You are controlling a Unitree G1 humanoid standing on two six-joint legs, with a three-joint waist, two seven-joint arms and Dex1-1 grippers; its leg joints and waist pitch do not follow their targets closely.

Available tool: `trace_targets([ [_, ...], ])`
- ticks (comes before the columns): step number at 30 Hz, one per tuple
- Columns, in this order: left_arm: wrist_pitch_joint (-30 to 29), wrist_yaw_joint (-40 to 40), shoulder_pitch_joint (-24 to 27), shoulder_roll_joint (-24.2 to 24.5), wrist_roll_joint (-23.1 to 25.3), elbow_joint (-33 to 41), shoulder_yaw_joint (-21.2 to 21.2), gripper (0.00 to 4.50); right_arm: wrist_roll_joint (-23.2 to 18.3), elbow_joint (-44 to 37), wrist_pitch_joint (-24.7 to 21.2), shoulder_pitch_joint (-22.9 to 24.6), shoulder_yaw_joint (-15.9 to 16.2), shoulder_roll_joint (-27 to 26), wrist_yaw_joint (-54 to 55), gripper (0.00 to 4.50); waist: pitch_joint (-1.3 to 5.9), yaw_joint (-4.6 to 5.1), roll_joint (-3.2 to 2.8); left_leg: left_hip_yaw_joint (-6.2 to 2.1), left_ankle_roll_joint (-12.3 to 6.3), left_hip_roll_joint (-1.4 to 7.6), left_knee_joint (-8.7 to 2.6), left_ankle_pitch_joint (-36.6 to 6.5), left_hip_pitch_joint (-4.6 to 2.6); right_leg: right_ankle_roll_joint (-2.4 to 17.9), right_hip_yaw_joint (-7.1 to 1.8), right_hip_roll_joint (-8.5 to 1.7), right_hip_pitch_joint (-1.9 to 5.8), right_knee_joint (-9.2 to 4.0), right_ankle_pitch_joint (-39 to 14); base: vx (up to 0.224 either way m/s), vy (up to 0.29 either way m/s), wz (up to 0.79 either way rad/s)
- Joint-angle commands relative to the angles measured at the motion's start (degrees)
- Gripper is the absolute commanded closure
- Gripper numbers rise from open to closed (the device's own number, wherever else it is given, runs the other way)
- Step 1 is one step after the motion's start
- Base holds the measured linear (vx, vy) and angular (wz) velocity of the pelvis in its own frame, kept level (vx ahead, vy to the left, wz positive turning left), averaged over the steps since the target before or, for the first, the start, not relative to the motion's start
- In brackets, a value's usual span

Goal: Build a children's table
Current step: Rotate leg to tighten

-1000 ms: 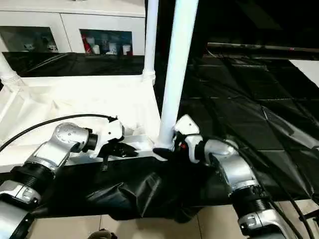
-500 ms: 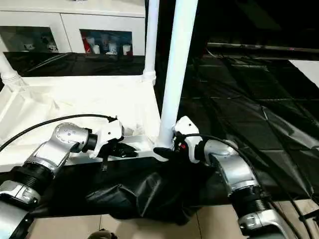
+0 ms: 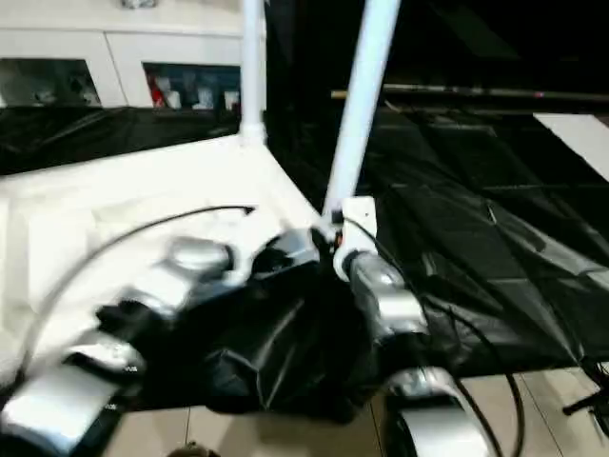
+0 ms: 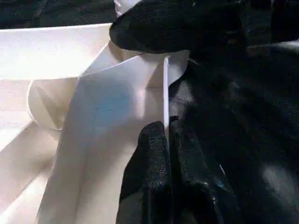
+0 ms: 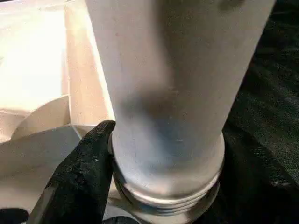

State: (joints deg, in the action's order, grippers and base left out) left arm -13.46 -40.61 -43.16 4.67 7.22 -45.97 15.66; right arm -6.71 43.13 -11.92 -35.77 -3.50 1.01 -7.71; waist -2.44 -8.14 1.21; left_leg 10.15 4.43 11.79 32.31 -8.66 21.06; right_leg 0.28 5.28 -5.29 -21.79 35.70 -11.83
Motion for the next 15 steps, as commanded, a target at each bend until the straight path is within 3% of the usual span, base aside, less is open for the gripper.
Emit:
trace_targets([
  [1, 0.88, -0.43, -0.72, -3.00, -0.89, 0.35, 1.42, 4.50, -1.88, 3.41, -1.88, 0.25, 1.03, -3.44, -1.81, 1.75, 3.27, 0.04, -0.43, -0.71, 1.93, 1.50, -3.88, -17.10, -0.83, 8.90, -3.13, -3.91, 2.01, -5.32, -12.09, 0.000, 0.000, 0.00],
  [2, 1.08, -0.57, -0.81, -2.76, -0.86, 0.36, 1.40, 4.50, -1.83, 3.33, -1.80, 0.18, 1.11, -3.46, -2.18, 1.40, 3.23, 0.05, -0.50, -0.75, 1.79, 1.52, -3.96, -16.98, -0.73, 8.74, -3.12, -3.83, 2.06, -5.28, -12.02, 0.000, 0.000, 0.00],
  [4, 2.27, -2.12, -0.76, -1.42, -0.84, 0.54, 1.33, 4.50, -1.45, 2.91, -1.37, -0.01, 1.67, -2.89, -3.90, 1.40, 3.21, 0.09, -0.59, -0.79, 1.88, 1.59, -4.05, -17.73, -0.80, 8.64, -3.12, -3.85, 1.99, -5.38, -12.47, 0.000, 0.000, 0.00],
  [5, 2.55, -2.88, -0.62, -0.61, -0.74, 0.69, 1.29, 4.50, -1.08, 2.76, -0.92, -0.21, 1.92, -2.43, -4.76, 1.16, 3.21, 0.02, -0.74, -0.85, 1.91, 1.58, -4.08, -17.99, -0.83, 8.63, -3.09, -3.86, 1.97, -5.39, -12.66, 0.000, 0.000, 0.00],
  [6, 2.71, -3.48, -0.44, 0.07, -0.71, 0.81, 1.24, 4.50, -0.68, 2.53, -0.46, -0.34, 2.16, -1.88, -5.51, 1.16, 3.27, 0.07, -1.16, -0.91, 2.09, 1.61, -4.13, -18.34, -0.79, 8.67, -3.11, -3.84, 1.98, -5.31, -12.28, 0.000, 0.000, 0.00],
  [9, 3.52, -6.01, 0.41, 2.07, -0.65, 1.67, 1.53, 4.50, -0.34, 0.52, 0.55, -0.01, 2.72, 0.31, -8.91, 0.86, 3.28, 0.26, -0.69, -0.78, 1.53, 1.43, -4.01, -17.78, -0.56, 9.10, -3.08, -3.75, 2.23, -5.19, -10.62, 0.000, 0.000, 0.00],
  [10, 4.17, -7.00, 0.69, 2.85, -0.56, 1.95, 1.69, 4.50, -0.34, -0.90, 0.22, 0.46, 3.12, 1.30, -10.38, 0.76, 3.41, 0.08, -0.86, -0.85, 1.30, 1.43, -3.94, -16.85, -0.52, 9.16, -3.04, -3.84, 2.42, -5.07, -9.92, 0.000, 0.000, 0.00],
  [15, 6.87, -12.55, 1.55, 7.30, -0.73, 2.70, 1.77, 4.50, 0.03, -11.31, -3.53, 5.15, 7.14, 8.99, -21.28, 0.76, 3.79, -0.30, -0.68, -0.55, -1.23, 1.46, -3.26, -9.18, -0.30, 11.18, -2.93, -3.46, 2.83, -3.83, 2.09, 0.000, 0.000, 0.00],
])
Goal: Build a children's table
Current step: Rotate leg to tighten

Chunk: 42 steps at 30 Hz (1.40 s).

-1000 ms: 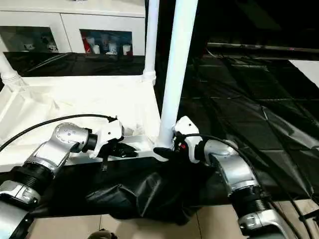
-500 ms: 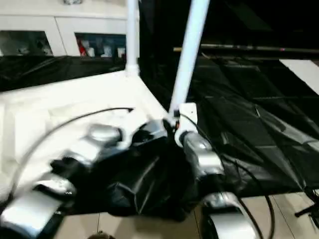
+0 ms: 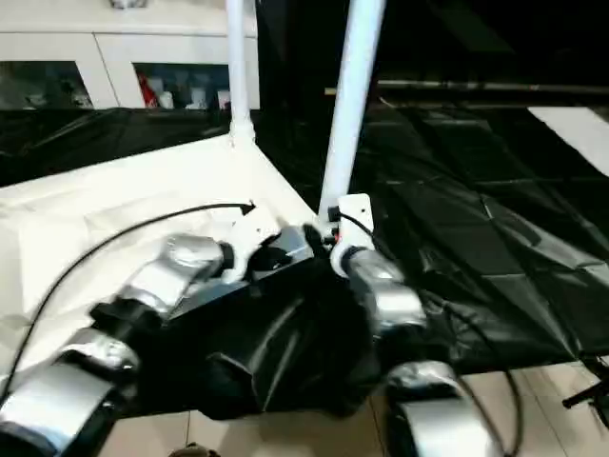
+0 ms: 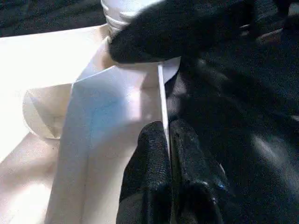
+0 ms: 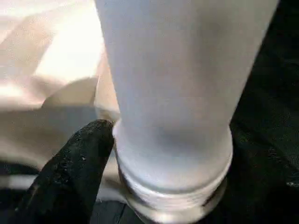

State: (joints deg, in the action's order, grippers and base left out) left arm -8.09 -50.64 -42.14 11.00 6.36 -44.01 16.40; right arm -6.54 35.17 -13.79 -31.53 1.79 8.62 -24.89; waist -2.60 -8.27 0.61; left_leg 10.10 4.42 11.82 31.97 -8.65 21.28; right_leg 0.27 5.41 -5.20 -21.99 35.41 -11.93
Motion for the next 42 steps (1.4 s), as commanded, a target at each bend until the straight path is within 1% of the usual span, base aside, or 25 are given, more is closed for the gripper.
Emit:
trace_targets([
  [1, 1.75, -3.21, 0.55, 1.61, 0.13, 0.72, 0.98, 4.50, -0.06, -4.81, -2.12, 1.71, 2.40, 2.59, -6.02, 0.76, 3.92, -0.29, -0.09, -0.51, -1.48, 1.41, -2.87, -8.89, -0.57, 11.26, -2.99, -3.48, 3.08, -3.56, 2.68, 0.000, 0.000, 0.00],
  [3, 2.75, -5.84, 0.82, 3.07, -0.48, 1.29, 0.90, 4.50, -0.27, -8.04, -2.75, 3.49, 3.81, 5.55, -10.63, 0.76, 3.99, -0.46, -0.20, -0.46, -2.36, 1.53, -2.70, -8.23, -0.56, 11.63, -2.99, -3.50, 3.09, -3.36, 4.56, 0.000, 0.000, 0.00],
  [4, 3.88, -8.79, 1.22, 4.27, -1.27, 2.13, 0.99, 4.50, -0.47, -10.33, -2.97, 4.74, 4.99, 7.74, -14.40, 0.76, 3.92, -0.52, -0.31, -0.50, -2.35, 1.52, -2.80, -8.51, -0.58, 11.79, -2.88, -3.47, 3.10, -3.42, 4.02, 0.000, 0.000, 0.00],
  [7, 4.95, -14.05, 2.13, 6.14, -2.80, 4.11, 1.36, 4.50, -1.31, -13.45, -3.72, 6.23, 6.47, 10.37, -19.39, 0.76, 3.81, -0.67, -0.41, -0.41, -1.80, 1.81, -2.90, -11.09, -0.77, 12.19, -2.89, -3.66, 3.00, -3.70, 0.95, 0.000, 0.000, 0.00],
  [8, 5.38, -18.76, 3.09, 7.98, -3.93, 6.15, 2.04, 4.50, -2.48, -16.10, -4.77, 7.29, 7.36, 12.10, -22.88, 0.76, 3.76, -0.77, -0.39, -0.45, -1.69, 1.89, -2.94, -11.53, -0.78, 12.43, -2.92, -3.69, 3.07, -3.71, 0.04, 0.000, 0.000, 0.00],
  [11, 5.69, -22.97, 4.21, 9.62, -5.19, 8.38, 2.55, 4.50, -3.68, -18.19, -5.78, 7.82, 8.05, 13.01, -25.73, 0.76, 3.68, -0.71, -0.55, -0.27, -1.56, 1.96, -2.94, -12.35, -0.90, 13.07, -2.98, -3.65, 2.61, -3.72, -0.82, 0.000, 0.000, 0.00],
  [12, 5.68, -23.45, 4.36, 9.79, -5.41, 8.67, 2.57, 4.50, -3.85, -18.51, -5.99, 7.89, 8.14, 13.08, -26.11, 0.76, 3.60, -0.96, -0.35, -0.34, -1.32, 2.07, -3.08, -12.98, -0.90, 12.99, -3.02, -3.85, 2.66, -3.75, -2.48, 0.000, 0.000, 0.00],
  [15, 5.49, -24.40, 4.73, 10.22, -5.94, 9.49, 2.56, 4.50, -4.17, -19.60, -6.62, 8.06, 8.89, 13.59, -28.26, 0.76, 3.48, -1.47, -0.52, -0.28, -0.52, 2.23, -3.19, -14.50, -1.24, 12.67, -3.16, -3.92, 2.23, -3.98, -4.92, 0.000, 0.000, 0.00],
  [16, 5.44, -24.45, 4.79, 10.26, -5.96, 9.60, 2.55, 4.50, -4.09, -19.66, -6.58, 8.09, 9.04, 13.69, -28.62, 0.76, 3.47, -1.52, -0.25, -0.25, -0.44, 2.19, -3.21, -14.69, -1.21, 12.59, -3.17, -3.93, 2.27, -4.02, -5.23, 0.000, 0.000, 0.00],
  [17, 5.36, -24.47, 4.88, 10.31, -5.93, 9.77, 2.54, 4.50, -3.94, -19.65, -6.49, 8.11, 9.25, 13.80, -29.11, 0.76, 3.46, -1.70, -0.37, -0.28, -0.11, 2.21, -3.26, -15.08, -1.25, 12.42, -3.21, -3.98, 2.20, -4.05, -5.99, 0.000, 0.000, 0.00],
  [18, 5.20, -24.41, 4.96, 10.28, -5.87, 9.94, 2.49, 4.50, -3.93, -19.51, -6.39, 8.03, 9.42, 13.84, -29.52, 0.76, 3.45, -1.67, 0.03, -0.32, 0.01, 2.11, -3.32, -14.80, -1.05, 12.07, -3.18, -4.02, 2.39, -4.06, -6.33, 0.000, 0.000, 0.00],
  [20, 4.95, -24.13, 5.24, 10.30, -5.61, 10.38, 2.59, 4.50, -4.20, -19.12, -6.45, 7.83, 9.76, 13.98, -30.57, 0.76, 3.51, -1.74, 0.11, -0.38, -0.14, 2.05, -3.25, -13.67, -0.87, 11.68, -3.17, -4.08, 2.47, -3.91, -6.00, 0.000, 0.000, 0.00],
  [21, 4.95, -24.13, 5.24, 10.30, -5.61, 10.38, 2.59, 4.50, -4.20, -19.12, -6.45, 7.83, 9.76, 13.98, -30.57, 0.92, 3.56, -1.79, 0.07, -0.39, -0.31, 2.04, -3.19, -12.99, -0.84, 11.57, -3.15, -4.10, 2.48, -3.85, -5.48, 0.000, 0.000, 0.00],
  [24, 4.65, -23.78, 5.82, 10.37, -5.43, 11.01, 2.61, 4.50, -3.42, -18.64, -6.13, 8.21, 10.43, 14.19, -31.11, 1.02, 3.66, -1.79, 0.22, -0.39, -0.75, 1.98, -3.03, -11.07, -0.68, 11.62, -3.10, -4.03, 2.59, -3.55, -3.33, 0.000, 0.000, 0.00],
  [25, 4.62, -23.77, 5.85, 10.36, -5.44, 11.05, 2.60, 4.50, -3.39, -18.63, -6.11, 8.24, 10.46, 14.20, -31.12, 1.19, 3.69, -1.80, 0.18, -0.36, -0.92, 1.97, -2.96, -10.69, -0.73, 11.75, -3.09, -4.00, 2.54, -3.52, -2.75, 0.000, 0.000, 0.00],
  [26, 4.57, -23.76, 6.00, 10.39, -5.47, 11.22, 2.58, 4.50, -3.38, -18.71, -6.23, 8.34, 10.49, 14.19, -31.03, 1.19, 3.70, -1.78, 0.35, -0.32, -1.06, 1.94, -2.93, -10.46, -0.70, 11.80, -3.08, -3.96, 2.56, -3.49, -2.52, 0.000, 0.000, 0.00],
  [27, 4.32, -23.56, 6.13, 10.30, -5.50, 11.51, 2.53, 4.50, -3.49, -18.84, -6.35, 8.51, 10.31, 14.31, -31.11, 1.38, 3.71, -1.81, 0.47, -0.30, -1.22, 1.90, -2.88, -10.09, -0.65, 11.84, -3.05, -3.93, 2.59, -3.44, -2.26, 0.000, 0.000, 0.00],
  [31, 4.33, -23.35, 6.08, 10.27, -5.53, 11.44, 2.38, 4.50, -3.47, -18.57, -6.23, 8.52, 10.15, 14.36, -31.25, 1.66, 3.69, -1.90, 0.40, -0.26, -1.44, 1.88, -2.81, -10.19, -0.68, 11.81, -3.07, -4.01, 2.56, -3.51, -2.93, 0.000, 0.000, 0.00],
  [34, 4.61, -23.25, 6.50, 10.42, -5.59, 11.40, 2.20, 4.50, -3.85, -18.67, -6.54, 8.80, 9.99, 14.21, -30.98, 1.73, 3.73, -1.76, 0.30, -0.25, -1.34, 1.89, -2.75, -10.14, -0.71, 11.61, -3.09, -3.92, 2.53, -3.51, -3.02, 0.000, 0.000, 0.00],
  [35, 4.78, -23.10, 6.62, 10.35, -5.53, 11.23, 2.21, 4.50, -3.96, -18.59, -6.61, 8.99, 9.78, 14.00, -30.58, 1.75, 3.75, -1.66, 0.61, -0.20, -1.44, 1.88, -2.71, -9.89, -0.68, 11.61, -3.12, -3.91, 2.59, -3.48, -2.68, 0.000, 0.000, 0.00],
  [36, 4.79, -23.08, 6.63, 10.34, -5.52, 11.22, 2.21, 4.50, -3.97, -18.59, -6.61, 9.00, 9.77, 13.99, -30.55, 1.75, 3.72, -1.73, 0.46, -0.23, -1.55, 1.87, -2.74, -9.84, -0.67, 11.60, -3.09, -3.94, 2.55, -3.49, -2.86, 0.000, 0.000, 0.00],
  [37, 4.81, -22.28, 6.78, 10.18, -5.16, 10.88, 2.21, 4.50, -4.20, -18.48, -6.68, 9.40, 9.30, 13.47, -29.57, 1.75, 3.72, -1.65, 0.61, -0.21, -1.55, 1.87, -2.73, -9.98, -0.69, 11.52, -3.09, -3.92, 2.53, -3.52, -3.20, 0.000, 0.000, 0.00],
  [40, 3.44, -15.93, 5.99, 8.59, -3.39, 8.37, 1.38, 4.50, -3.72, -16.23, -6.63, 9.70, 6.42, 10.15, -21.67, 1.76, 3.58, -1.48, 0.68, -0.25, -1.13, 1.93, -2.91, -10.60, -0.72, 11.23, -3.14, -4.02, 2.40, -3.72, -4.91, 0.000, 0.000, 0.00],
  [41, 2.98, -13.29, 5.51, 7.69, -2.79, 7.29, 1.06, 4.50, -3.38, -14.86, -6.58, 9.57, 5.20, 8.65, -18.01, 1.76, 3.41, -1.26, 0.57, -0.33, -0.24, 1.87, -3.13, -12.40, -0.82, 10.94, -3.13, -4.07, 2.19, -4.04, -7.59, 0.000, 0.000, 0.00],
  [42, 2.03, -9.19, 4.78, 6.10, -1.73, 5.78, 0.87, 4.50, -2.92, -11.95, -6.48, 8.90, 2.86, 5.95, -11.12, 1.77, 3.29, -1.04, 0.75, -0.29, 0.59, 1.83, -3.27, -14.10, -1.00, 10.34, -3.22, -4.16, 2.00, -4.38, -10.81, 0.000, 0.000, 0.00],
])
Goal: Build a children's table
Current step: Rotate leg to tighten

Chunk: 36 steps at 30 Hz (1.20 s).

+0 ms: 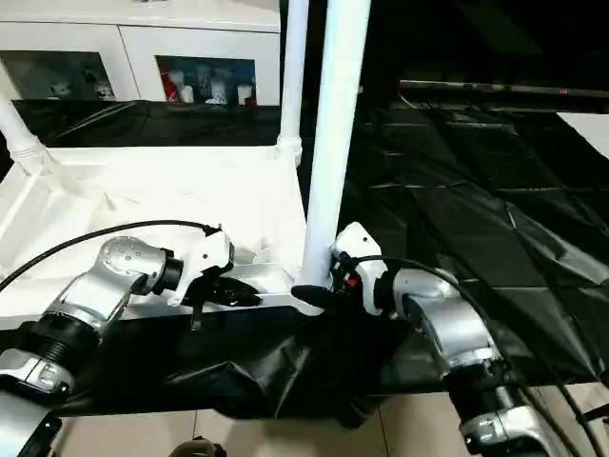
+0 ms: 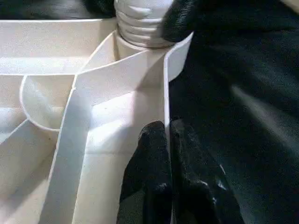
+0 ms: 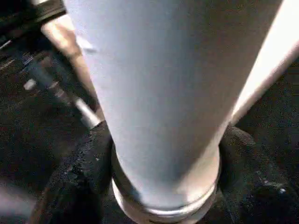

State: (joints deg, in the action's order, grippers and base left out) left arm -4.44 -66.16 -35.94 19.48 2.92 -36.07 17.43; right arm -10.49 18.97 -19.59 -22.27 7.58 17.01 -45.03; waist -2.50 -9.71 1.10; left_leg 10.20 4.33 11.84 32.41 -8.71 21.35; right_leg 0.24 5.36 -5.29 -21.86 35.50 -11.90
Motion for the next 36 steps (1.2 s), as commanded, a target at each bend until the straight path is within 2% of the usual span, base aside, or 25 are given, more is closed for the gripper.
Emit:
trace_targets([
  [1, -2.11, 8.46, -1.80, -3.24, 2.30, -2.88, -0.20, 4.50, 1.07, 5.93, -0.80, -0.86, -4.34, -3.97, 12.83, 1.77, 3.05, 0.55, 0.18, -0.55, 1.77, 1.78, -3.92, -16.47, -1.37, 9.70, -3.19, -4.32, 1.64, -5.00, -15.26, 0.000, 0.000, 0.00],
  [3, -3.53, 12.25, -2.51, -5.19, 2.85, -4.07, -0.50, 4.50, 0.85, 9.09, -0.81, -1.96, -6.77, -6.59, 19.40, 1.77, 3.04, 0.72, 0.25, -0.88, 2.82, 1.78, -4.19, -18.11, -1.25, 7.79, -3.10, -4.32, 1.91, -5.33, -19.31, 0.000, 0.000, 0.00],
  [5, -6.68, 18.00, -3.80, -9.34, 2.84, -5.54, -1.30, 4.50, 1.19, 13.61, 0.46, -3.80, -8.25, -10.35, 27.23, 1.77, 3.05, 1.10, 0.00, -0.85, 3.47, 1.93, -4.28, -19.32, -1.44, 8.07, -3.26, -4.42, 1.62, -5.42, -19.05, 0.000, 0.000, 0.00],
  [6, -7.30, 19.09, -4.05, -10.16, 2.80, -5.81, -1.46, 4.50, 1.29, 14.45, 0.75, -4.14, -8.44, -11.05, 28.63, 1.77, 3.03, 1.42, 0.09, -0.95, 3.93, 1.79, -4.31, -19.67, -1.40, 8.06, -3.18, -4.33, 1.58, -5.43, -19.26, 0.000, 0.000, 0.00],
  [7, -9.39, 22.41, -5.10, -13.92, 2.81, -6.38, -1.35, 4.50, 1.33, 17.42, 1.60, -5.92, -9.00, -14.63, 33.65, 1.77, 3.02, 1.51, -0.10, -0.96, 3.98, 1.70, -4.28, -20.71, -1.66, 7.95, -3.14, -4.32, 1.45, -5.71, -20.00, 0.000, 0.000, 0.00],
  [8, -9.39, 22.41, -5.10, -13.92, 2.81, -6.38, -1.35, 4.50, 1.33, 17.42, 1.60, -5.92, -9.00, -14.63, 33.65, 1.77, 3.01, 1.64, -0.07, -0.95, 3.92, 1.70, -4.25, -21.04, -1.69, 8.07, -3.19, -4.35, 1.33, -5.72, -20.08, 0.000, 0.000, 0.00],
  [9, -9.70, 23.29, -5.48, -15.13, 2.98, -6.60, -1.08, 4.50, 1.40, 18.36, 1.87, -6.67, -9.32, -15.99, 35.20, 1.77, 3.06, 1.54, 0.00, -1.01, 3.50, 1.60, -4.25, -20.96, -1.57, 7.70, -3.13, -4.35, 1.61, -5.89, -20.16, 0.000, 0.000, 0.00],
  [10, -9.51, 23.67, -5.95, -16.37, 3.12, -6.96, -0.64, 4.50, 1.63, 19.30, 2.28, -7.58, -9.07, -17.25, 35.94, 1.77, 3.07, 1.50, -0.21, -0.99, 3.26, 1.59, -4.24, -20.74, -1.50, 7.60, -3.19, -4.33, 1.59, -5.87, -19.59, 0.000, 0.000, 0.00],
  [11, -8.84, 23.85, -6.73, -17.55, 3.67, -7.54, -0.12, 4.50, 2.52, 20.49, 3.10, -8.84, -8.20, -18.68, 35.57, 1.77, 3.07, 1.61, -0.02, -0.94, 2.89, 1.51, -4.29, -20.31, -1.44, 7.37, -3.16, -4.18, 1.61, -5.96, -19.16, 0.000, 0.000, 0.00],
  [12, -8.76, 23.90, -6.85, -17.65, 3.73, -7.63, -0.07, 4.50, 2.60, 20.68, 3.26, -9.02, -8.06, -18.78, 35.41, 1.77, 3.14, 1.61, -0.01, -0.92, 2.64, 1.42, -4.25, -19.72, -1.38, 7.08, -3.15, -4.10, 1.63, -5.94, -18.86, 0.000, 0.000, 0.00],
  [13, -8.65, 23.96, -7.00, -17.76, 3.81, -7.74, 0.00, 4.50, 2.69, 20.94, 3.45, -9.24, -7.88, -18.91, 35.20, 1.77, 3.20, 1.47, -0.27, -0.93, 2.54, 1.44, -4.26, -19.48, -1.38, 7.00, -3.17, -4.12, 1.70, -5.93, -18.37, 0.000, 0.000, 0.00],
  [15, -7.83, 23.48, -7.18, -17.41, 3.88, -7.84, 0.04, 4.50, 2.96, 21.61, 4.65, -9.63, -7.80, -18.59, 34.65, 1.77, 3.22, 1.47, -0.24, -0.91, 2.23, 1.53, -4.34, -18.89, -1.24, 7.19, -3.20, -3.99, 1.81, -5.73, -16.01, 0.000, 0.000, 0.00],
  [16, -7.83, 23.17, -7.14, -17.13, 3.95, -7.75, 0.03, 4.50, 2.85, 21.78, 5.03, -9.77, -7.99, -18.41, 34.14, 1.42, 3.25, 1.48, -0.25, -0.93, 2.17, 1.53, -4.34, -18.78, -1.18, 7.28, -3.17, -4.00, 1.85, -5.66, -15.64, 0.000, 0.000, 0.00],
  [18, -7.85, 23.01, -7.11, -16.96, 3.97, -7.70, 0.04, 4.50, 2.87, 21.91, 5.28, -9.87, -8.09, -18.30, 34.03, 1.08, 3.17, 1.57, -0.36, -0.95, 2.18, 1.54, -4.44, -19.56, -1.21, 7.47, -3.12, -3.93, 1.84, -5.72, -15.93, 0.000, 0.000, 0.00],
  [20, -6.31, 20.22, -6.44, -14.79, 3.66, -6.85, 0.21, 4.50, 2.82, 20.99, 7.06, -9.87, -8.04, -15.91, 30.44, 0.97, 3.16, 1.65, -0.45, -0.95, 2.20, 1.54, -4.45, -20.53, -1.27, 7.38, -3.13, -3.99, 1.76, -5.90, -17.03, 0.000, 0.000, 0.00],
  [21, -5.08, 18.30, -6.00, -13.57, 3.32, -6.29, 0.31, 4.50, 3.12, 20.01, 7.85, -9.59, -7.49, -14.40, 28.05, 0.97, 3.23, 1.61, -0.01, -0.95, 1.92, 1.56, -4.43, -20.47, -1.21, 6.99, -3.07, -3.98, 1.94, -5.98, -17.41, 0.000, 0.000, 0.00],
  [22, -4.56, 17.29, -5.79, -13.08, 3.09, -6.00, 0.28, 4.50, 3.33, 19.56, 8.12, -9.42, -7.15, -13.71, 26.79, 0.68, 3.26, 1.53, -0.01, -0.95, 1.67, 1.58, -4.41, -20.01, -1.23, 6.89, -3.07, -3.98, 1.98, -5.94, -17.15, 0.000, 0.000, 0.00],
  [23, -4.70, 15.81, -5.46, -12.33, 2.70, -5.39, 0.06, 4.50, 3.55, 18.32, 7.78, -8.83, -6.39, -12.39, 24.28, 0.68, 3.27, 1.54, -0.17, -0.86, 1.39, 1.64, -4.40, -18.94, -1.10, 7.15, -3.18, -4.01, 1.94, -5.83, -15.84, 0.000, 0.000, 0.00],
  [24, -4.44, 13.92, -5.05, -11.21, 2.24, -4.70, -0.05, 4.50, 3.62, 16.11, 7.07, -7.79, -5.19, -10.36, 20.84, 0.68, 3.42, 1.42, -0.02, -0.77, 1.07, 1.63, -4.21, -16.72, -0.97, 7.73, -3.17, -3.82, 2.25, -5.40, -12.64, 0.000, 0.000, 0.00],
  [27, -3.39, 10.31, -4.33, -8.50, 1.78, -4.07, -0.24, 4.50, 3.91, 10.79, 6.16, -5.08, -2.00, -5.32, 12.45, 0.68, 3.70, 1.38, -0.12, -0.60, -0.89, 1.54, -3.67, -11.70, -0.52, 9.51, -3.12, -3.65, 2.60, -4.40, -4.21, 0.000, 0.000, 0.00],
  [28, -2.39, 8.19, -3.88, -7.43, 1.40, -3.72, -0.12, 4.50, 3.87, 8.83, 6.27, -3.85, -0.89, -3.09, 9.21, 0.68, 3.85, 1.31, -0.06, -0.58, -1.13, 1.48, -3.49, -10.38, -0.41, 9.72, -3.07, -3.59, 2.82, -4.19, -2.39, 0.000, 0.000, 0.00],
  [29, -0.87, 4.93, -3.16, -5.91, 0.72, -3.02, 0.14, 4.50, 3.43, 6.36, 6.09, -2.26, 0.25, -0.38, 4.78, 0.68, 3.87, 1.10, -0.27, -0.53, -2.09, 1.56, -3.22, -9.12, -0.61, 10.74, -3.02, -3.43, 2.66, -3.83, 1.52, 0.000, 0.000, 0.00],
  [30, -0.78, 4.72, -3.12, -5.81, 0.68, -2.97, 0.17, 4.50, 3.37, 6.21, 6.05, -2.18, 0.29, -0.24, 4.50, 0.68, 3.86, 1.12, -0.21, -0.53, -2.41, 1.52, -3.21, -8.70, -0.40, 10.95, -2.98, -3.40, 2.90, -3.73, 2.44, 0.000, 0.000, 0.00],
  [35, 0.77, -5.16, -1.18, -0.94, -1.48, 0.37, 1.09, 4.50, -0.46, -0.60, 4.30, 0.78, 1.50, 5.26, -6.65, 0.68, 3.67, 0.79, -0.41, -0.40, -2.85, 1.80, -3.31, -11.22, -0.68, 12.38, -2.82, -3.45, 2.66, -3.86, -0.46, 0.000, 0.000, 0.00],
  [36, 0.77, -5.16, -1.18, -0.94, -1.48, 0.37, 1.09, 4.50, -0.46, -0.60, 4.30, 0.78, 1.50, 5.26, -6.65, 0.68, 3.63, 0.76, -0.06, -0.41, -2.63, 1.99, -3.40, -11.81, -0.76, 12.49, -2.87, -3.65, 2.62, -3.83, -1.96, 0.000, 0.000, 0.00],
])
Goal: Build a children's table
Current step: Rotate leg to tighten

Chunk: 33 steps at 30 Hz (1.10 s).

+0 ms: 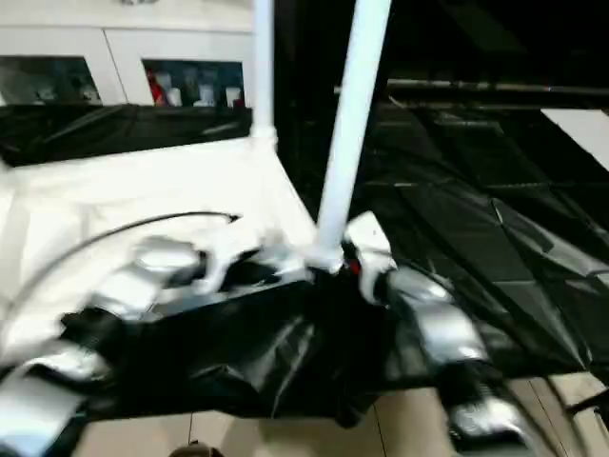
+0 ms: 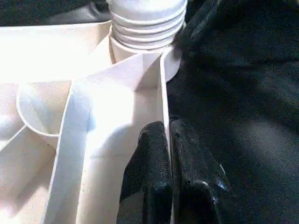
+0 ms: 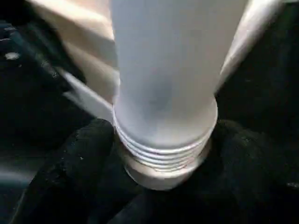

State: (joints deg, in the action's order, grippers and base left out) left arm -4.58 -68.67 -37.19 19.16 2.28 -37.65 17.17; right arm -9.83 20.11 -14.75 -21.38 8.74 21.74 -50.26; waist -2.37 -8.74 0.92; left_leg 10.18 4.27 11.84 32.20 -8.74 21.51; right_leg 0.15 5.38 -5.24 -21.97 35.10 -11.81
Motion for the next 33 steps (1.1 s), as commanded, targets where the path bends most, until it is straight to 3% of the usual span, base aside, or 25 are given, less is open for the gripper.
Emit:
trace_targets([
  [1, 0.75, -3.95, 0.40, 0.09, -1.26, 2.79, 1.36, 4.50, -1.73, -2.55, -0.93, 0.00, 0.40, 1.07, -2.78, 0.68, 3.44, -0.20, 0.10, -0.37, -2.43, 1.95, -3.21, -12.10, -0.86, 12.59, -2.89, -3.73, 2.67, -3.52, -2.93, 0.000, 0.000, 0.00],
  [5, 1.06, -5.18, 0.47, 0.95, -1.47, 3.13, 1.14, 4.50, -1.52, -3.04, -0.82, -0.52, 1.57, 2.01, -5.96, 0.68, 3.21, -0.80, 0.13, -0.32, -1.10, 2.09, -3.44, -14.38, -1.24, 11.73, -3.12, -4.00, 2.24, -4.11, -8.41, 0.000, 0.000, 0.00],
  [11, 1.13, -5.14, 0.56, 0.91, -1.50, 3.15, 1.21, 4.50, -0.95, -1.26, -0.36, -1.41, 2.22, 1.82, -6.72, 0.68, 3.40, -1.06, 0.31, -0.38, -0.99, 1.94, -3.29, -12.15, -1.01, 11.56, -3.08, -3.97, 2.42, -3.70, -5.87, 0.000, 0.000, 0.00],
  [12, 1.00, -5.11, 0.68, 0.86, -1.47, 3.38, 1.28, 4.50, -0.75, -1.05, -0.34, -1.38, 2.52, 1.81, -6.91, 0.94, 3.37, -1.01, 0.90, -0.31, -1.21, 1.91, -3.27, -11.83, -0.94, 11.51, -3.06, -3.90, 2.46, -3.70, -5.66, 0.000, 0.000, 0.00],
  [13, 0.84, -4.83, 0.76, 0.82, -1.43, 3.67, 1.19, 4.50, -0.69, -0.75, -0.54, -1.36, 2.82, 1.65, -7.17, 0.94, 3.39, -1.10, 0.66, -0.38, -1.24, 1.93, -3.27, -11.64, -0.93, 11.58, -3.04, -3.98, 2.48, -3.56, -5.67, 0.000, 0.000, 0.00],
  [18, 0.87, -4.85, 0.77, 1.12, -1.65, 3.66, 0.71, 4.50, -0.67, 0.05, -0.58, -1.64, 3.03, 1.00, -7.36, 1.33, 3.35, -1.01, 0.78, -0.35, -1.41, 1.89, -3.23, -11.14, -0.86, 11.21, -3.05, -3.96, 2.47, -3.62, -6.25, 0.000, 0.000, 0.00],
  [19, 1.02, -5.00, 0.88, 1.25, -1.59, 3.59, 0.77, 4.50, -0.85, 0.06, -0.73, -1.62, 2.91, 0.92, -7.33, 1.38, 3.42, -0.98, -0.13, -0.38, -1.21, 1.93, -3.19, -11.30, -1.04, 11.33, -3.10, -3.97, 2.31, -3.58, -6.06, 0.000, 0.000, 0.00],
  [21, 0.98, -5.31, 1.16, 1.31, -1.54, 3.66, 0.98, 4.50, -1.12, -0.25, -0.94, -1.32, 2.60, 0.91, -7.07, 1.53, 3.43, -0.81, 0.10, -0.33, -0.92, 1.91, -3.18, -11.74, -1.04, 11.49, -3.10, -3.81, 2.41, -3.62, -5.07, 0.000, 0.000, 0.00],
  [25, 0.72, -5.52, 1.66, 1.21, -1.68, 4.10, 1.18, 4.50, -1.53, -1.07, -1.63, -0.46, 1.77, 0.53, -6.17, 1.75, 3.47, -0.73, 0.05, -0.37, -0.59, 1.89, -3.22, -12.39, -1.05, 11.70, -3.06, -3.81, 2.52, -3.63, -4.89, 0.000, 0.000, 0.00],
  [26, 0.46, -4.79, 1.43, 0.74, -1.61, 3.63, 1.05, 4.50, -1.05, -0.83, -1.48, -0.12, 1.24, -0.17, -3.91, 1.77, 3.49, -0.75, -0.32, -0.44, -0.42, 1.93, -3.24, -12.58, -1.10, 11.71, -3.07, -3.83, 2.48, -3.62, -5.07, 0.000, 0.000, 0.00],
  [29, -0.36, 0.00, 0.29, -0.77, -0.11, 1.31, 0.57, 4.50, 0.01, 1.95, -1.16, -0.65, -1.04, -3.23, 3.91, 1.78, 3.42, -0.41, 0.05, -0.44, 0.17, 1.86, -3.36, -13.31, -1.11, 11.81, -3.09, -3.79, 2.35, -3.69, -5.53, 0.000, 0.000, 0.00],
  [33, -2.96, 11.00, -2.40, -4.55, 2.61, -3.06, -0.45, 4.50, 0.20, 9.07, -2.38, -4.00, -6.23, -9.92, 19.39, 1.79, 3.00, 0.14, 0.39, -0.67, 2.09, 1.75, -3.87, -17.14, -1.40, 9.90, -3.08, -4.21, 2.10, -4.70, -15.67, 0.000, 0.000, 0.00],
])
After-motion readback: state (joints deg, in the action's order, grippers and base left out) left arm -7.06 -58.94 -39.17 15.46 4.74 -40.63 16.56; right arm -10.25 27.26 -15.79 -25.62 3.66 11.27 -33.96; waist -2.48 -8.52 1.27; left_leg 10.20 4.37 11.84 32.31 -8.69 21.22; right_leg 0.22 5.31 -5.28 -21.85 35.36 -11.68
